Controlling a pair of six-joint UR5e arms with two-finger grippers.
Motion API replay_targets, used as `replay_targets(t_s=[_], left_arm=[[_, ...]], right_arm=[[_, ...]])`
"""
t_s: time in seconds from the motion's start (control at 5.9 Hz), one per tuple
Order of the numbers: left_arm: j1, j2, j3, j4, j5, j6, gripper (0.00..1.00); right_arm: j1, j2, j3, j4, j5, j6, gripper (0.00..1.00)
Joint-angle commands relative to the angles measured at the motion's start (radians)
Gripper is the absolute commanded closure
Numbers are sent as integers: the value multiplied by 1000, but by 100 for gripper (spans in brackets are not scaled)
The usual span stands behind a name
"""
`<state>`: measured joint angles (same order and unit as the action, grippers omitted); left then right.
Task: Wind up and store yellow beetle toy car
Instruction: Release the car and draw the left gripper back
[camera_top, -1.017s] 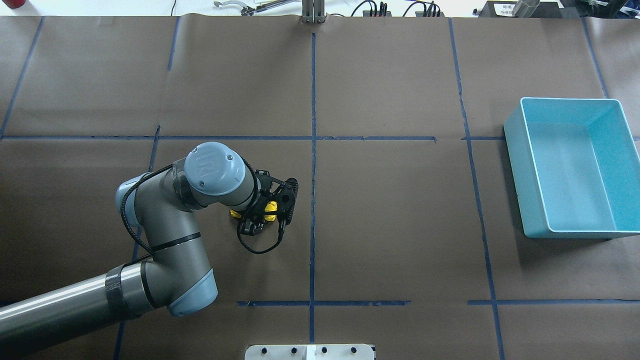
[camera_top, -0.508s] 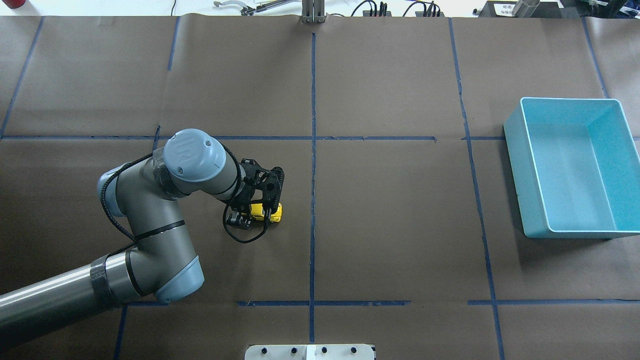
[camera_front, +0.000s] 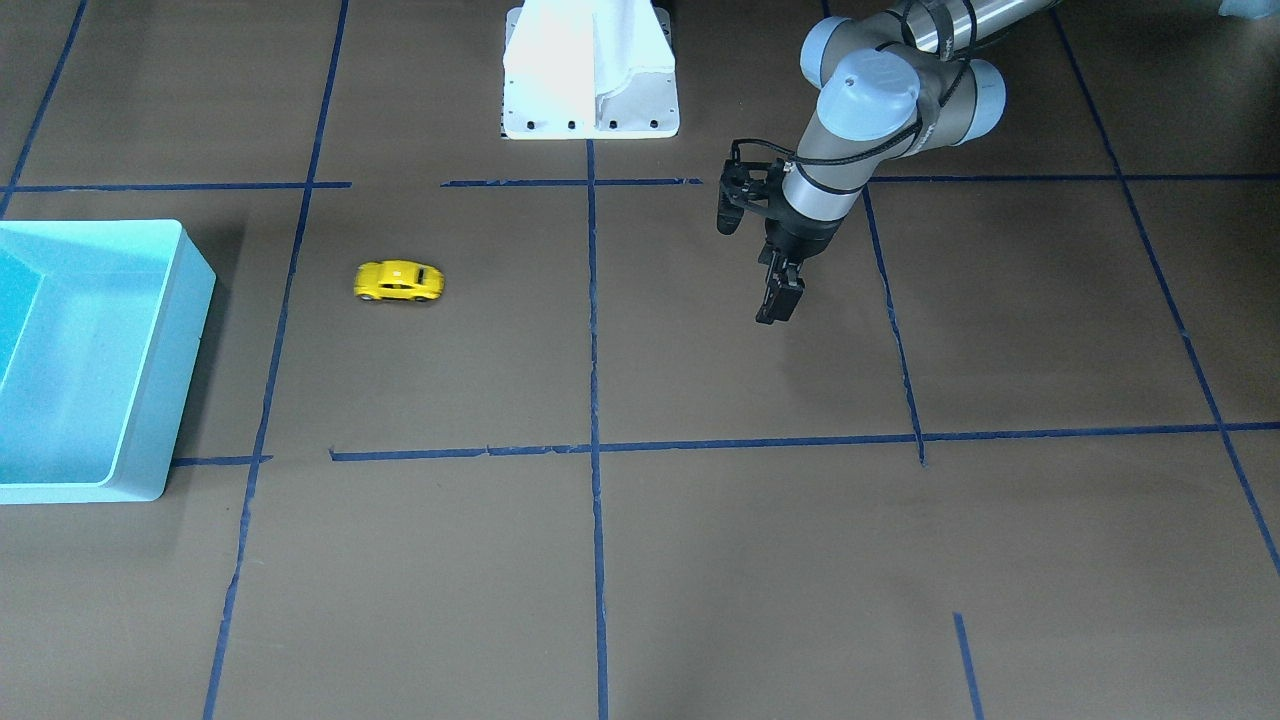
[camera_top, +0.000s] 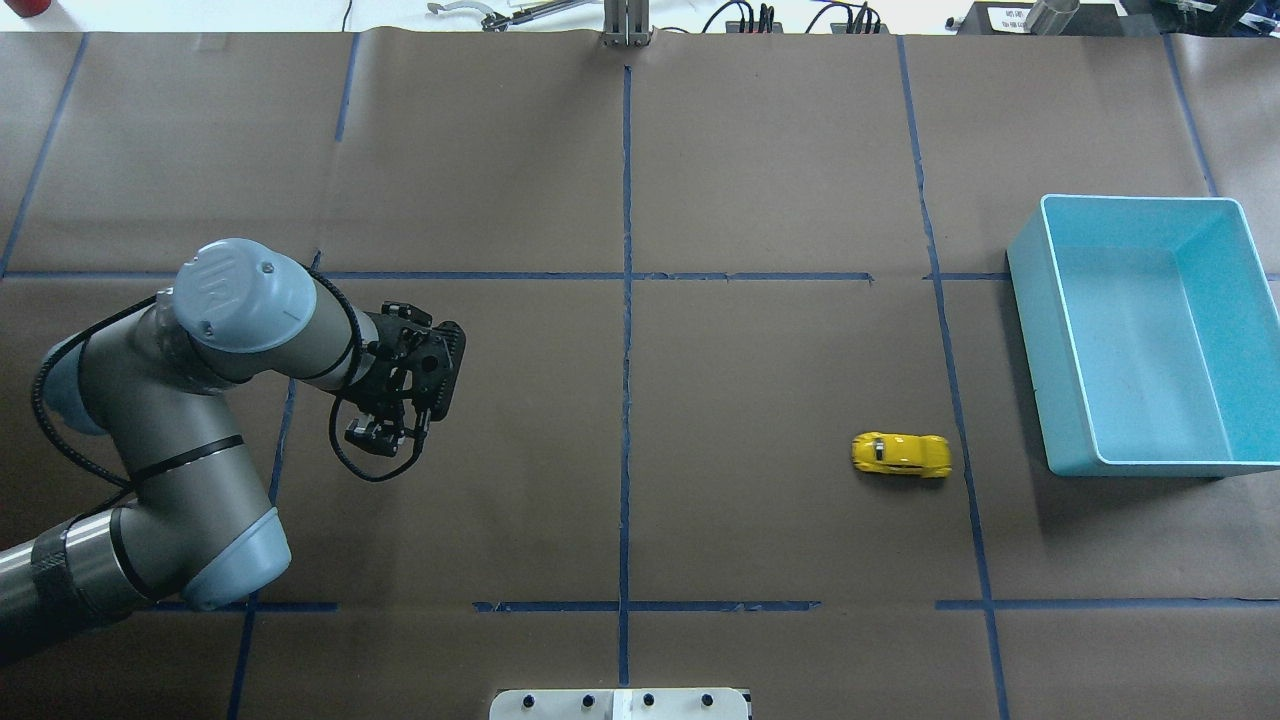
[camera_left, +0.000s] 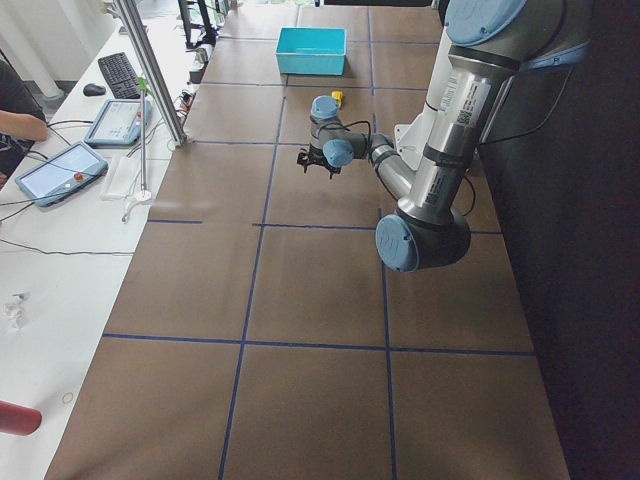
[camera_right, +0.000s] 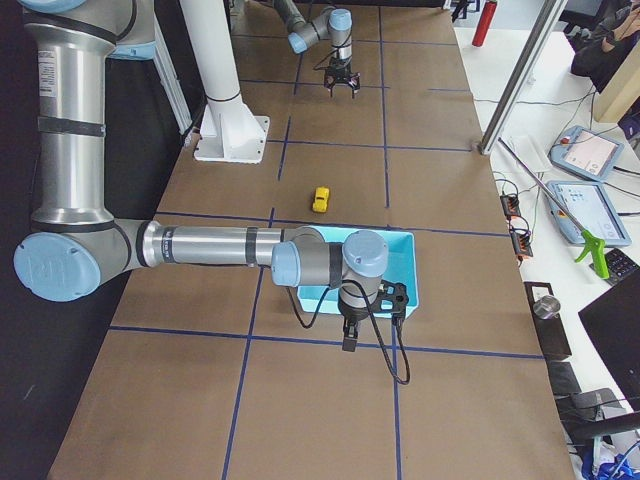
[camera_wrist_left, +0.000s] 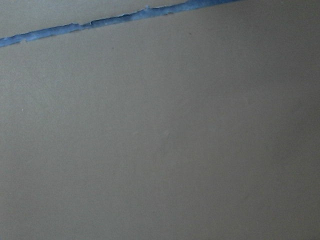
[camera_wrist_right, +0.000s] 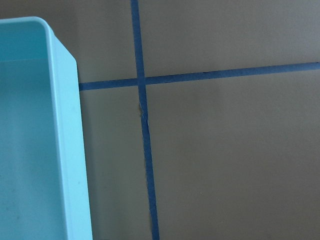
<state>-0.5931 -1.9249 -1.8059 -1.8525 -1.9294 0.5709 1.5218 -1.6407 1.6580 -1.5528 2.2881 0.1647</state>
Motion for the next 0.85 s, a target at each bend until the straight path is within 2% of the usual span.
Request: replay_targets(t_s=[0.0,0.34,0.51,0.68], left_arm=[[-39,90,-82,1,0,55,0],[-45,173,-162,1,0,57,0],[-80,250,-218,2,-2,55,0],[-197,327,-257,40,-41,55,0]], right_arm=[[0,10,-1,0,-2,4,0],[-26,71,9,-7,-2,12,0],[-70,112,50,-85,-4,13,0],[-87,166,134,-207,-22,15,0]])
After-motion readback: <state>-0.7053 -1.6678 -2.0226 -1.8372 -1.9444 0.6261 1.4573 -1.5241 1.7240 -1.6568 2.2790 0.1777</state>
